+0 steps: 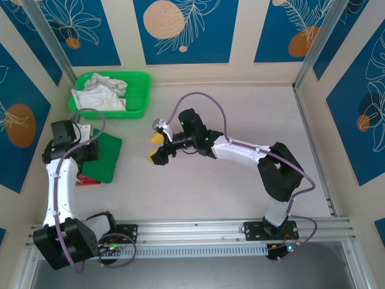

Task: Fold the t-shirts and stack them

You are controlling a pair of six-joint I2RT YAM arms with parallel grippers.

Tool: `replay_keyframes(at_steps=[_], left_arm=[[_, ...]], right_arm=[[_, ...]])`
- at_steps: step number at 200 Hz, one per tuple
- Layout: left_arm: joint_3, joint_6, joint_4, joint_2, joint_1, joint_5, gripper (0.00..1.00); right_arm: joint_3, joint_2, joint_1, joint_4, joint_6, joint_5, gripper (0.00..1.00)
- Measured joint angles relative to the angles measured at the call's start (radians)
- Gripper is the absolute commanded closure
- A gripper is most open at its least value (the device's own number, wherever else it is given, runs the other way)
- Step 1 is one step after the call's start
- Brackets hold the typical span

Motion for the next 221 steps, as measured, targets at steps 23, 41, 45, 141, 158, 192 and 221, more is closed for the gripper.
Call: replay_keyframes(at_steps=[23, 41, 45, 141, 158, 192, 221], left_arm=[[0.01, 0.013, -0.007, 0.0, 0.024, -0.002, 1.0], [0.018, 0.019, 0.0, 0.0, 0.038, -0.016, 1.0], [0.018, 0.021, 0.004, 0.0, 0.041, -0.021, 1.0], [0.023, 0.03, 0.09, 0.074, 0.098, -0.042, 1.0], [0.023, 0.03, 0.1, 0.088, 0.103, -0.042, 1.0], [0.023, 0.029, 0.114, 0.114, 0.113, -0.047, 1.0], [0.023, 0.022, 0.132, 0.148, 0.119, -0.08, 0.9]], right_arm=[[0.0, 0.001, 0.0, -0.011, -0.002, 0.0, 0.06], [0.002, 0.001, 0.0, -0.013, -0.001, -0.006, 0.06], [0.002, 0.002, 0.0, -0.013, -0.001, -0.007, 0.06], [0.006, 0.016, -0.003, -0.016, -0.001, -0.018, 0.06], [0.006, 0.02, -0.005, -0.016, 0.0, -0.018, 0.06], [0.006, 0.029, -0.008, -0.015, 0.003, -0.023, 0.06], [0.006, 0.04, -0.011, -0.011, 0.008, -0.027, 0.06]])
